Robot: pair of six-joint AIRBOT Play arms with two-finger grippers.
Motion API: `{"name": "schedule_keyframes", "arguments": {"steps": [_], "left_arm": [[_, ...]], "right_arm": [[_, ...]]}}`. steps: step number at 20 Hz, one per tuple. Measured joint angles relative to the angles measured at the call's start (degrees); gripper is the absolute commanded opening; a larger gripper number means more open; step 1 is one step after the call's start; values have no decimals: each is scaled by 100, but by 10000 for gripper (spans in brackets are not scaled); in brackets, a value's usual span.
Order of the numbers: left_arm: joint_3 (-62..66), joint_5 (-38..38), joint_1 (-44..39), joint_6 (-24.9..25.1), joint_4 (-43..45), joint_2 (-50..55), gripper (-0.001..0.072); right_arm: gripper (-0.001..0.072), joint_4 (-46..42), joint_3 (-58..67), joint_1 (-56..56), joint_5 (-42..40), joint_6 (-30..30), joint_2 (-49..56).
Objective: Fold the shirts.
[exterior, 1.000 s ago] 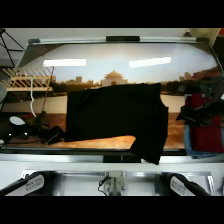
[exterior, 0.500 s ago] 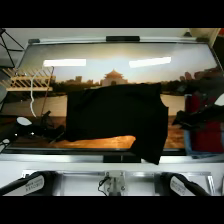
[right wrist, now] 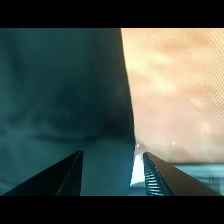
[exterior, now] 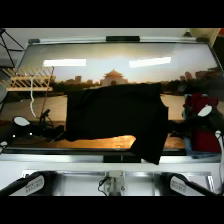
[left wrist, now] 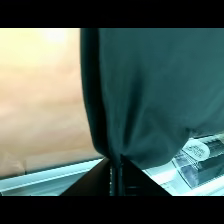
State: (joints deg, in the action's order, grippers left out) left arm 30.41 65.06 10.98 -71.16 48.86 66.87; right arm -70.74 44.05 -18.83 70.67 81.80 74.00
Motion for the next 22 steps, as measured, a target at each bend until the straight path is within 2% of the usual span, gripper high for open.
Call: {"name": "schedule_keyframes", "arguments": {"steps": [1,2,3,5,8,11,14,16,19,22], "left_arm": [[0,2,0,-17,0,-13,30],[0,2,0,-20,-4,-22,30],[0,7,-2,-22,-4,-33,29],[0,7,-2,-42,-7,-37,30],[129,52,-2,-44,-4,-44,27],[868,356,-2,-48,85,-168,26],[2673,612,2,-57,278,-645,28],[4321,542,4,-57,334,-1045,28],[6819,24,4,-175,363,-1600,28],[8354,-350,4,-555,590,-2114,28]], "right_arm": [[505,17,-13,0,-50,-7,92],[402,94,-17,0,-83,-13,175],[239,157,-24,0,-107,-20,236],[67,387,-42,4,-319,-44,337],[65,815,-7,15,-625,-111,385],[65,1270,431,13,-551,-422,46],[66,1543,1685,-11,-404,-772,-817],[66,1626,2839,-4,-518,-1082,-1502],[66,1475,4590,-13,-1244,-1528,-2586],[66,1113,5663,-13,-2033,-1609,-3536]]}}
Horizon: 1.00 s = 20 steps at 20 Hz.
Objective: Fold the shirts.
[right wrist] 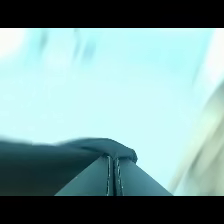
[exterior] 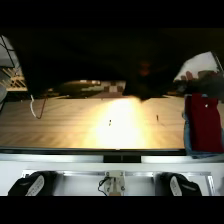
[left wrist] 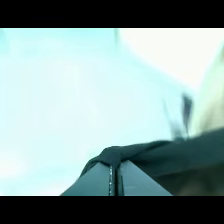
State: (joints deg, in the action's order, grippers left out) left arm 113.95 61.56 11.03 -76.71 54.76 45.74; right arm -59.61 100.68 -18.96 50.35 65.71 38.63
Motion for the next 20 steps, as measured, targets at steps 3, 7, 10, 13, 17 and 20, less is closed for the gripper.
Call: {"name": "schedule_keyframes", "arguments": {"steps": [3,7,10,13,17,20], "left_arm": [[599,-42,-2,-682,599,-457,28],[619,789,-2,-1069,1145,-715,30],[-61,1648,-2,-1169,1322,-767,30],[-1244,2103,-2,-1054,1390,-763,30],[-3053,1626,-4,-643,1427,-295,28],[-3823,1150,-26,-476,1434,721,28]], "right_arm": [[66,-588,483,0,-334,306,-643],[67,-1578,684,0,520,769,-898],[67,-1945,734,0,1690,914,-669],[67,-2044,621,0,3045,997,-72],[66,-1825,-208,87,3609,1080,1075],[66,-1733,-874,494,3259,1217,2269]]}}
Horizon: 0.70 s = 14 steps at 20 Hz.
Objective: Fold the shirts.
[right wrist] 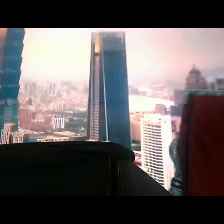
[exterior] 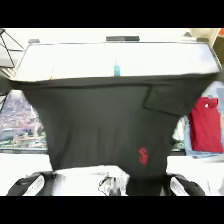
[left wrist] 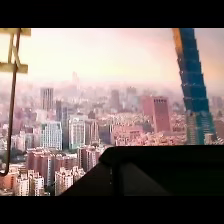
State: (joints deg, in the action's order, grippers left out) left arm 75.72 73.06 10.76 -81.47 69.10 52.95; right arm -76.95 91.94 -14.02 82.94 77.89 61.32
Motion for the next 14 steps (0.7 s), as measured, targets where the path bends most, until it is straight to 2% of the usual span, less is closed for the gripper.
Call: {"name": "schedule_keyframes", "arguments": {"steps": [5,10,12,14], "left_arm": [[33,-839,-192,129,31,2188,29],[962,-2105,-437,234,-7,3757,31],[1189,-2426,-498,122,-17,4135,30],[1300,-2389,-522,114,-26,4404,30]], "right_arm": [[67,-597,-378,1005,-1709,452,2035],[67,-929,-444,1303,-3998,1375,3108],[67,-933,-457,1316,-4382,1639,3340],[67,-881,-459,1329,-4343,1773,3475]]}}
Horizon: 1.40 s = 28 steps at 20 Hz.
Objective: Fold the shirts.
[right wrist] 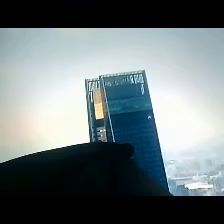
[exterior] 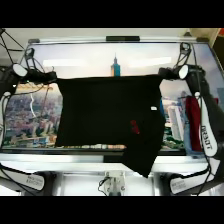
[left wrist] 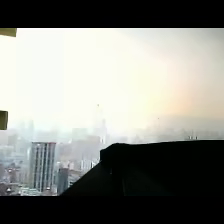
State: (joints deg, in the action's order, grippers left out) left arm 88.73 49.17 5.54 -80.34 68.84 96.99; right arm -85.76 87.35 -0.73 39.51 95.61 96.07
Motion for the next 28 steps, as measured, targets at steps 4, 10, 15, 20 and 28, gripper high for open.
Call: {"name": "schedule_keyframes", "arguments": {"steps": [4,10,15,20,28], "left_arm": [[98,931,26,321,-4,190,29],[-168,2503,50,686,-11,221,30],[-511,2754,72,748,-17,238,29],[-710,2765,85,750,-22,299,29],[-332,3265,280,570,4,212,584]], "right_arm": [[67,48,-2,0,1237,-273,-44],[67,107,-293,-24,3158,-763,-140],[67,273,-728,-24,3353,-669,-94],[67,417,-850,-26,3209,-505,-11],[507,286,-629,-63,3733,-608,-382]]}}
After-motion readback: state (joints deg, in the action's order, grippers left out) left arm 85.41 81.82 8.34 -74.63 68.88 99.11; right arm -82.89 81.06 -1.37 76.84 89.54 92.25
